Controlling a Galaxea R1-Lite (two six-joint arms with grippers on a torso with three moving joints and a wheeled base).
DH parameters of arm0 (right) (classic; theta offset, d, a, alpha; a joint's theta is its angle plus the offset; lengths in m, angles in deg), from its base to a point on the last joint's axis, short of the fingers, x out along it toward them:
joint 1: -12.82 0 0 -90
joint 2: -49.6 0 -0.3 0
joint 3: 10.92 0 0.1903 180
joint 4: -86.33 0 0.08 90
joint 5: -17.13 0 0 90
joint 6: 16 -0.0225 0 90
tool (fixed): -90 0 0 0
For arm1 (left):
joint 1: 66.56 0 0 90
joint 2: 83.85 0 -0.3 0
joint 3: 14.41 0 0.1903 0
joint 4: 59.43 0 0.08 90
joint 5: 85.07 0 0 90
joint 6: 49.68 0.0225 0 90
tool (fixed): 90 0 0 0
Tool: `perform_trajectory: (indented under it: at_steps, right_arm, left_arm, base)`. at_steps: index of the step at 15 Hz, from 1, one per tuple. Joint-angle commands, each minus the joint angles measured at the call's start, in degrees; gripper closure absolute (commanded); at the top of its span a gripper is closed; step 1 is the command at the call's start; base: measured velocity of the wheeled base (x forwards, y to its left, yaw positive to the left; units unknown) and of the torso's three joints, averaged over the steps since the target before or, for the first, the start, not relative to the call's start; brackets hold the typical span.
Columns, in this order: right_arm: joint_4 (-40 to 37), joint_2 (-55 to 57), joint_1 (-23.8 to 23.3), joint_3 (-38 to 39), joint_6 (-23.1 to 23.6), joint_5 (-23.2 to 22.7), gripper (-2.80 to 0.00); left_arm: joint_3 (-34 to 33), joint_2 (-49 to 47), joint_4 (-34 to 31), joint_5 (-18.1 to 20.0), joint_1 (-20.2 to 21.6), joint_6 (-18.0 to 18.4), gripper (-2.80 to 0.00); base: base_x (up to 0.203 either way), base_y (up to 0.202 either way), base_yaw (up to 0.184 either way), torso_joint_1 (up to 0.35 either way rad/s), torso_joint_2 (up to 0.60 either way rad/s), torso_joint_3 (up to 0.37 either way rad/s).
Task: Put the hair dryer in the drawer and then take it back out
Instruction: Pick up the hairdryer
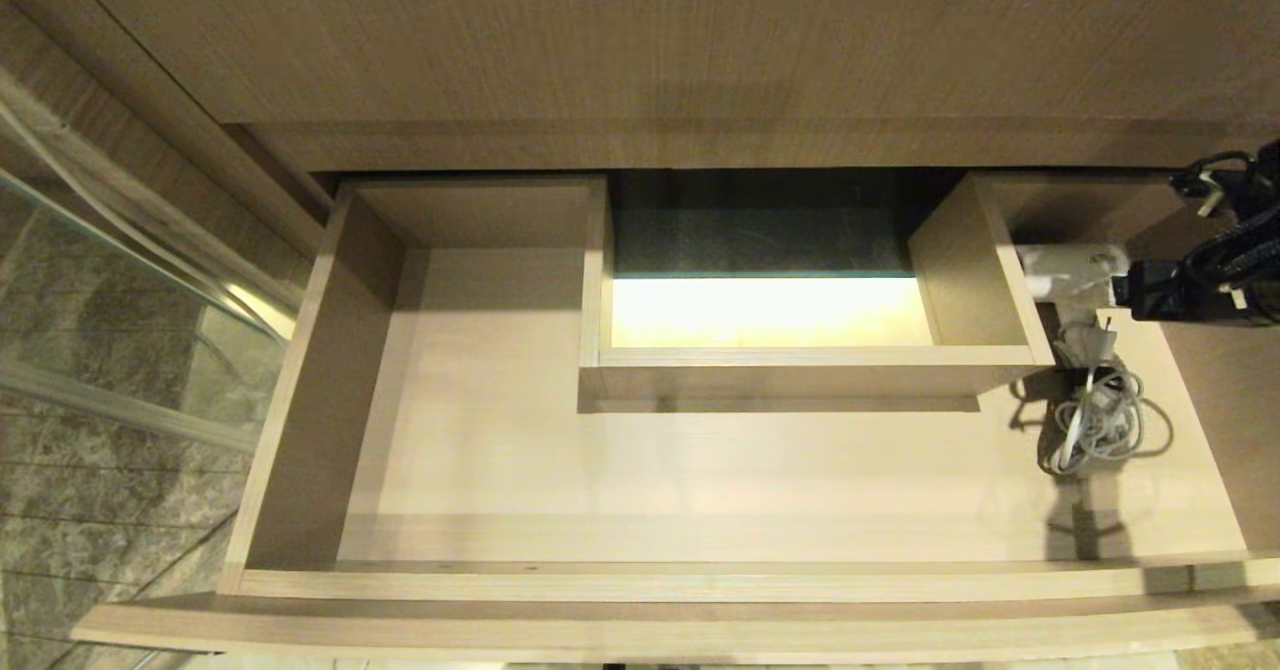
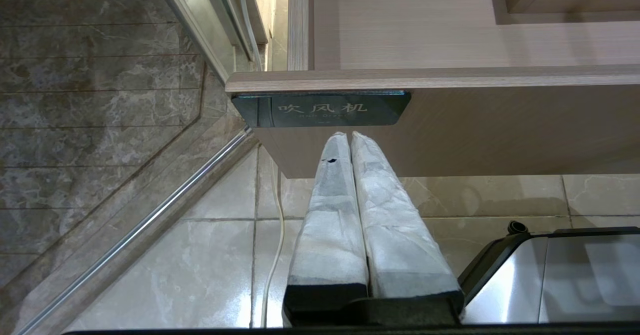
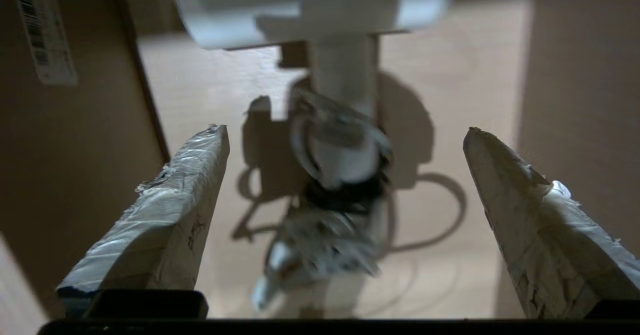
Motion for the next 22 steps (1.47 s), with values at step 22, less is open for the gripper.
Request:
perform_trajectory:
  at_steps: [22]
  right_arm:
    - [6.84, 18.84, 1.48, -12.39, -0.43, 0.13, -2.8]
  left_arm:
    - [0.04, 0.02, 0.0, -0.01, -0.04, 0.04, 0.0]
  base:
    - [0.0, 0.0, 0.0, 0.0, 0.0, 0.0]
